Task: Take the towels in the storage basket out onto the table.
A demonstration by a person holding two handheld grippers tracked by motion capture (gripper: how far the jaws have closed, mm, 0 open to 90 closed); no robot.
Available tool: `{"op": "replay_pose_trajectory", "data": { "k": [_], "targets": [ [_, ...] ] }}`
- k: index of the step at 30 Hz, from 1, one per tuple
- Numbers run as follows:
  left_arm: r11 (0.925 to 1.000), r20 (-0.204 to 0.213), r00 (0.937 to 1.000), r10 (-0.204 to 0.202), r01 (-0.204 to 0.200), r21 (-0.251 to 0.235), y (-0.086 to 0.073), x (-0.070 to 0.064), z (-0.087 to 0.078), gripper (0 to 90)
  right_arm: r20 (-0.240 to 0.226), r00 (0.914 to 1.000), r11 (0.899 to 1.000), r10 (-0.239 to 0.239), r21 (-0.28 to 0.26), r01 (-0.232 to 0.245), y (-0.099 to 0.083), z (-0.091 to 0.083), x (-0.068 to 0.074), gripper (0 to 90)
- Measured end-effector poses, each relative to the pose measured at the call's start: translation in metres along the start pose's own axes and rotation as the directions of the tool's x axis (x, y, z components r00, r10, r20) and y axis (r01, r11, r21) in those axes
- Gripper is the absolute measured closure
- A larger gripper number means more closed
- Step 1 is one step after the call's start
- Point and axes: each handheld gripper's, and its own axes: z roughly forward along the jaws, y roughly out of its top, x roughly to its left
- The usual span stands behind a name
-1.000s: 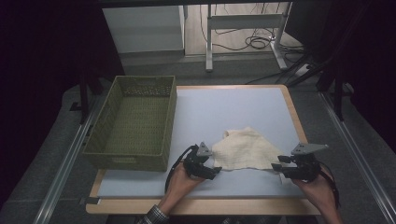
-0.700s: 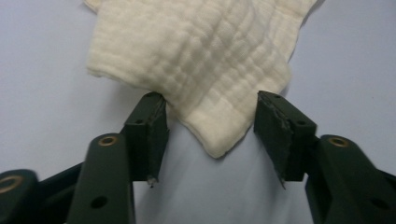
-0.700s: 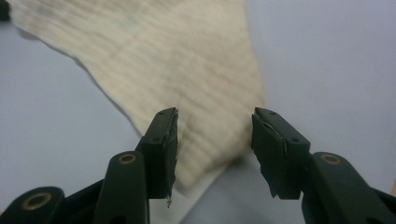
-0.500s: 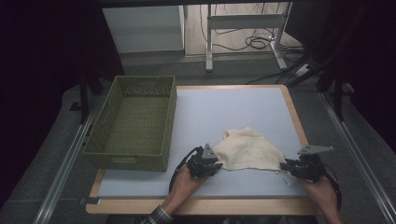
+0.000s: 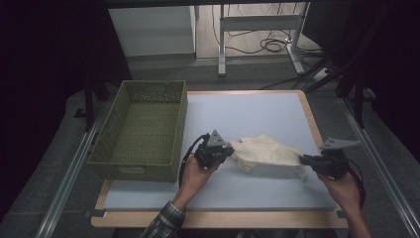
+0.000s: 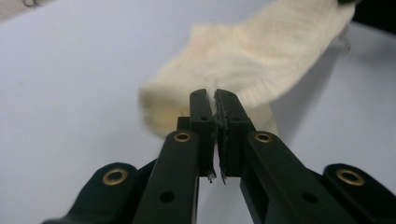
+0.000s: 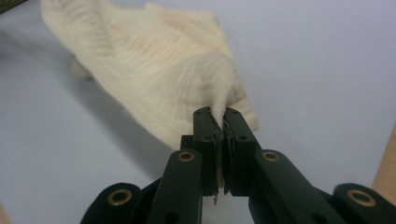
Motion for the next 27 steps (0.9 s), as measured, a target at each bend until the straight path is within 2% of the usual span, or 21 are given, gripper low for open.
{"op": "replay_pose_trajectory", "data": {
  "k": [7, 11, 13, 16, 17, 18, 19, 20, 21, 23, 25, 27],
  "targets": [
    [0.9993, -0.045, 0.9983, -0.036, 0.037, 0.011, 0.026, 0.031, 0.025, 86.4, 0.032, 0.9992, 1.000, 0.023, 0.007, -0.023, 0.032, 0.019, -0.027, 84.8],
    [0.9986, -0.095, 0.9945, -0.044, 0.046, 0.027, 0.041, 0.049, 0.041, 86.4, 0.052, 0.9984, 1.000, 0.023, 0.002, -0.024, 0.055, 0.028, -0.038, 84.8],
    [0.9982, -0.128, 0.9905, -0.050, 0.054, 0.028, 0.050, 0.059, 0.047, 86.4, 0.061, 0.9978, 1.000, 0.028, -0.003, -0.028, 0.067, 0.032, -0.044, 84.8],
    [0.9976, -0.188, 0.9809, -0.051, 0.059, 0.038, 0.063, 0.074, 0.056, 86.5, 0.076, 0.9961, 0.999, 0.045, -0.017, -0.044, 0.085, 0.040, -0.054, 84.8],
    [0.9962, -0.201, 0.9777, -0.062, 0.073, 0.047, 0.066, 0.080, 0.060, 85.9, 0.079, 0.9956, 0.999, 0.050, -0.019, -0.049, 0.091, 0.044, -0.058, 83.7],
    [0.9930, -0.202, 0.9756, -0.086, 0.100, 0.063, 0.068, 0.086, 0.065, 83.9, 0.083, 0.9948, 0.998, 0.058, -0.020, -0.057, 0.095, 0.049, -0.061, 78.6],
    [0.9890, -0.206, 0.9727, -0.107, 0.126, 0.078, 0.068, 0.089, 0.069, 73.9, 0.092, 0.9935, 0.998, 0.067, -0.015, -0.066, 0.098, 0.054, -0.064, 71.6],
    [0.9872, -0.222, 0.9685, -0.112, 0.134, 0.086, 0.067, 0.090, 0.072, 64.7, 0.096, 0.9925, 0.997, 0.076, -0.003, -0.076, 0.100, 0.059, -0.066, 71.1],
    [0.9866, -0.231, 0.9664, -0.112, 0.136, 0.091, 0.065, 0.090, 0.073, 61.1, 0.097, 0.9926, 0.997, 0.073, 0.010, -0.074, 0.100, 0.063, -0.067, 70.2],
    [0.9874, -0.223, 0.9697, -0.099, 0.123, 0.099, 0.059, 0.085, 0.075, 50.4, 0.091, 0.9935, 0.998, 0.068, 0.013, -0.069, 0.098, 0.067, -0.066, 67.6],
    [0.9887, -0.223, 0.9710, -0.085, 0.110, 0.102, 0.051, 0.079, 0.075, 47.2, 0.068, 0.9958, 0.998, 0.061, 0.014, -0.062, 0.091, 0.068, -0.062, 67.0],
    [0.9896, -0.189, 0.9780, -0.089, 0.109, 0.094, 0.044, 0.074, 0.072, 45.2, 0.057, 0.9970, 0.998, 0.053, 0.024, -0.054, 0.083, 0.068, -0.057, 66.8]
  ]
}}
